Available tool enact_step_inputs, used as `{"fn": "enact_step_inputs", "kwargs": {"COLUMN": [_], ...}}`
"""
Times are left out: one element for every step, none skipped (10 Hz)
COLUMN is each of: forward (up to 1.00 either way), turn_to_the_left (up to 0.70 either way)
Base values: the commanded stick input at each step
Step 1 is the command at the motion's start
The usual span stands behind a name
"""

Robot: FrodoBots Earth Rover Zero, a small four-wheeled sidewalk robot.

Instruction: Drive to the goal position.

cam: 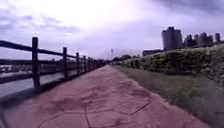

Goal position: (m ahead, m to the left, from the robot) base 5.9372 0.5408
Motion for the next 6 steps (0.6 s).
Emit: {"fn": "enact_step_inputs", "kwargs": {"forward": [1.0,1.0,1.0,1.0,1.0,1.0], "turn_to_the_left": [0.0,0.0,0.0,0.0,0.0,0.0]}}
